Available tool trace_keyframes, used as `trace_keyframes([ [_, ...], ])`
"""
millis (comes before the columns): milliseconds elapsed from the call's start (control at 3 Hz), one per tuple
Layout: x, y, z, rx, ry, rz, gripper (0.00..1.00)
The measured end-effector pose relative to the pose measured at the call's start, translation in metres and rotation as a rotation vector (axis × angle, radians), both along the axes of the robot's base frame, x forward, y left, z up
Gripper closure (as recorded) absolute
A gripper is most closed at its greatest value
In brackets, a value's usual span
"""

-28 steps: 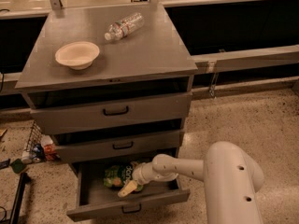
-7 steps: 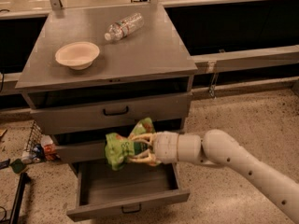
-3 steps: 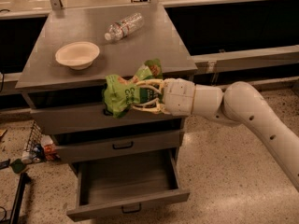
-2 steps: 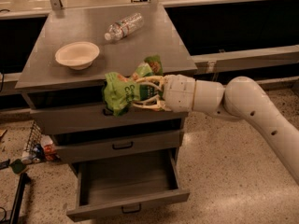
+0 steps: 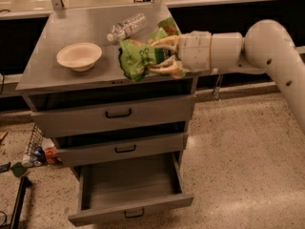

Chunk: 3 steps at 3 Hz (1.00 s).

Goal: Pick green rice chip bag from bottom drawer and place on counter

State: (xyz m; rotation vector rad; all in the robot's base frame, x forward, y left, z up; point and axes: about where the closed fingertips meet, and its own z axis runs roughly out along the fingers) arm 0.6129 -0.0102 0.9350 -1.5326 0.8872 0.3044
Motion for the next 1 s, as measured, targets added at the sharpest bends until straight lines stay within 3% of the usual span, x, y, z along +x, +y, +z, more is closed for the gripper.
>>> trace_keyframes([
  [333,0.038,-0.006,0.018,-0.043,-0.013,-0.007,1.00],
  [667,0.101,-0.001,0.009,-0.074,0.015,-0.011,0.98],
  [1000,0.130,0.001,0.006,-0.091,0.028,-0.019,0.77],
])
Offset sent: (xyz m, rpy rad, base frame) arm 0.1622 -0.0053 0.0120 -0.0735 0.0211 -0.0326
